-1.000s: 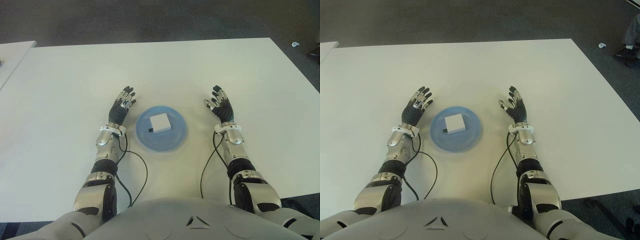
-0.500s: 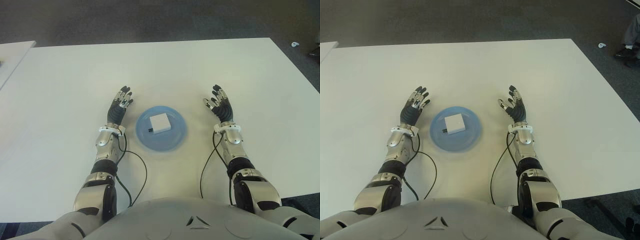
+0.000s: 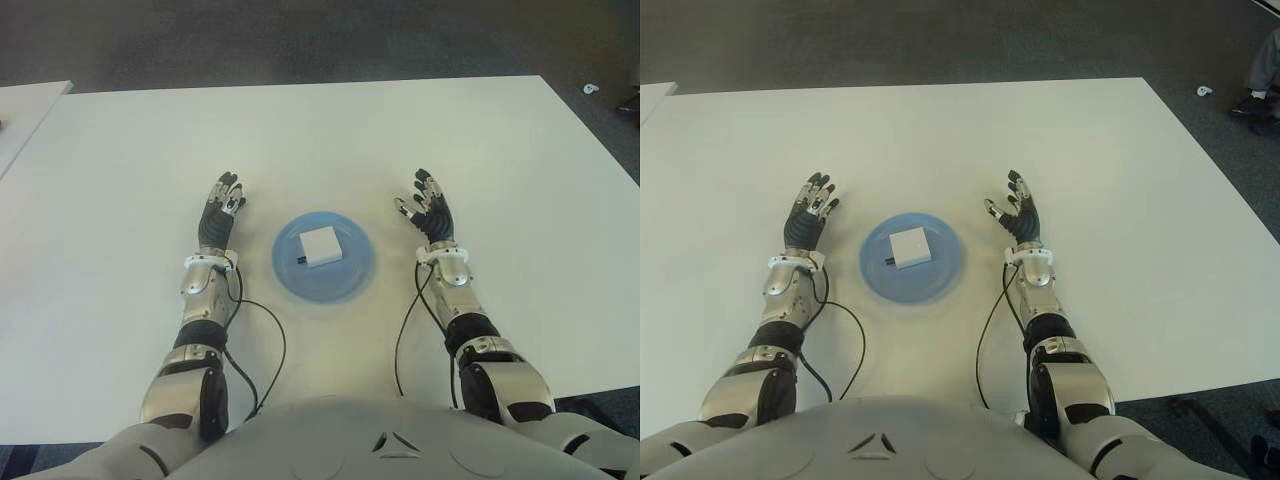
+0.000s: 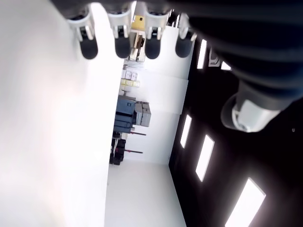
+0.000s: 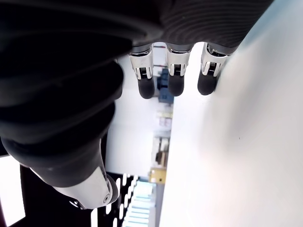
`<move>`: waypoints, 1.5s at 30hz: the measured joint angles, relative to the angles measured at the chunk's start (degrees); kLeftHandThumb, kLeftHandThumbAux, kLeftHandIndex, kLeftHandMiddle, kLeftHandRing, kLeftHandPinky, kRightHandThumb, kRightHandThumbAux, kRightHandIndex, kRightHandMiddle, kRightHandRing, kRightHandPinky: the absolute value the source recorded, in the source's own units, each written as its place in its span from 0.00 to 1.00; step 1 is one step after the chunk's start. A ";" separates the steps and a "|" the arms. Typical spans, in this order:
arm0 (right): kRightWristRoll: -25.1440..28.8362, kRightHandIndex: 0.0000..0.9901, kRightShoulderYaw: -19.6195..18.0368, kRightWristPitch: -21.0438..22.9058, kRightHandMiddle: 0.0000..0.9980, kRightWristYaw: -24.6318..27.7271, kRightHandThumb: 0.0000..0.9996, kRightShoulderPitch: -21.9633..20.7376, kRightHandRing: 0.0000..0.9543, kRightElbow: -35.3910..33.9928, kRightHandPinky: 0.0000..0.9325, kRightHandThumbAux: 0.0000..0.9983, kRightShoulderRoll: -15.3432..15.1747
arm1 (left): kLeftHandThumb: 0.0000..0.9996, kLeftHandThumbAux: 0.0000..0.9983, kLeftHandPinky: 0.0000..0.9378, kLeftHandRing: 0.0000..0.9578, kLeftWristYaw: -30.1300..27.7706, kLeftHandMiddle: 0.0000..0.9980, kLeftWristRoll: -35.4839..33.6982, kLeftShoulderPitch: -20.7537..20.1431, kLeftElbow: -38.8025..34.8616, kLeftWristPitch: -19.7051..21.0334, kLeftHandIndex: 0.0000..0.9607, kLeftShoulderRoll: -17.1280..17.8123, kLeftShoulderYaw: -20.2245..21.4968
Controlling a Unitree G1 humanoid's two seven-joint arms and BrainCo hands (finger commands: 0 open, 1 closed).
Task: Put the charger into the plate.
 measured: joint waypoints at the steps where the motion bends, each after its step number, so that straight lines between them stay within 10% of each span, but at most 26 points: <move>1: -0.01 0.00 0.05 0.40 0.00 -0.16 0.00 0.00 0.00 -0.24 0.01 0.82 0.12 | 0.02 0.53 0.02 0.00 0.23 0.01 0.08 -0.11 0.26 -0.21 0.00 0.06 0.12; 45: -1.98 0.00 2.31 8.59 0.00 -2.37 0.10 2.28 0.00 -8.34 0.00 0.72 1.88 | 0.02 0.53 0.01 0.00 3.55 0.00 2.54 -2.76 6.88 -2.57 0.00 3.38 0.99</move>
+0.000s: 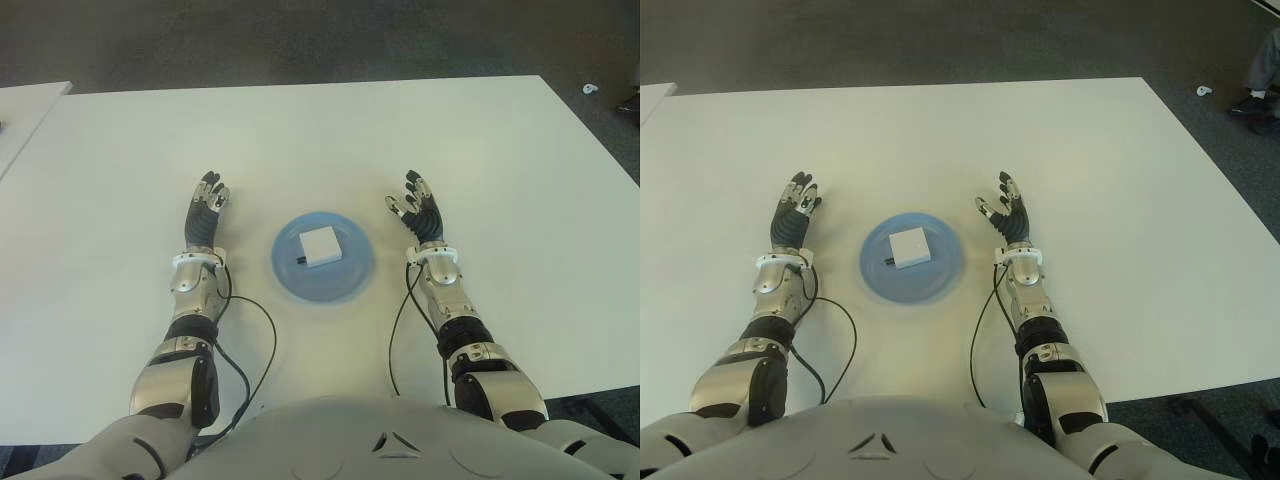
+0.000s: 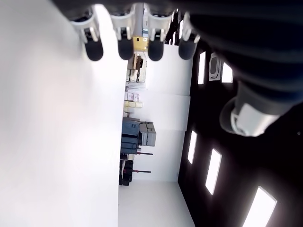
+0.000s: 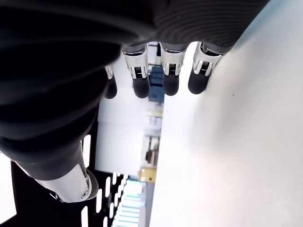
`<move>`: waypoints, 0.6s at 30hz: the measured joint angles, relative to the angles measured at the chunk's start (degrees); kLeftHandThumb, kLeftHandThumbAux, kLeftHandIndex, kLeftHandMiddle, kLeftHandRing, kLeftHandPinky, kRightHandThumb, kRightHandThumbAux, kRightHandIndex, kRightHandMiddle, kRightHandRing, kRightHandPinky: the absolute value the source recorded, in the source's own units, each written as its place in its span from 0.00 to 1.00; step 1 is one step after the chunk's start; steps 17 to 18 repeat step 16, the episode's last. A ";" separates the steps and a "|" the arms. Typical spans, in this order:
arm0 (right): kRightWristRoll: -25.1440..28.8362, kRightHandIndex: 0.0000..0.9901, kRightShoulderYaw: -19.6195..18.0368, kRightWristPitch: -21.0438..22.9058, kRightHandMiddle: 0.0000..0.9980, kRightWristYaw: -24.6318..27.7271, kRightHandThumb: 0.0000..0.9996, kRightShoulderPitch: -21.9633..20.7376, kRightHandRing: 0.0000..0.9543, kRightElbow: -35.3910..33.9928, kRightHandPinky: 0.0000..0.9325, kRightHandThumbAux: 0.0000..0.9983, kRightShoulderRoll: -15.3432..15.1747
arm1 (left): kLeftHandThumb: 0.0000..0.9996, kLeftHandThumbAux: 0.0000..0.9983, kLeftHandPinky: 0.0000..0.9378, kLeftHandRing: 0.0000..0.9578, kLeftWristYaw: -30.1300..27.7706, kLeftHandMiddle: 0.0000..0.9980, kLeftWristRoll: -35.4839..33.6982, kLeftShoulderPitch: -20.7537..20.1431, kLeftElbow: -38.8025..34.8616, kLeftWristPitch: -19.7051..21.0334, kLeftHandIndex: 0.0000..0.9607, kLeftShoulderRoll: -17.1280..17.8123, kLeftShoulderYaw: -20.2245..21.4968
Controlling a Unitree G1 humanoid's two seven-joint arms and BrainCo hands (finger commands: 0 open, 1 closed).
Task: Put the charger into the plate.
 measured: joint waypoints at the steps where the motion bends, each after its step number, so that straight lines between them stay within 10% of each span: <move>1: 0.00 0.00 0.00 0.26 0.00 0.01 0.10 0.04 0.00 -0.22 0.00 0.72 0.03 | 0.02 0.53 0.01 0.00 -0.08 0.00 0.00 -0.03 0.07 0.00 0.00 0.02 0.00; 18: 0.27 0.00 -0.19 3.54 0.00 0.72 0.12 0.51 0.00 -2.99 0.00 0.72 0.18 | 0.01 0.54 0.02 0.00 -0.57 0.00 0.00 -1.03 1.40 0.10 0.00 0.14 0.00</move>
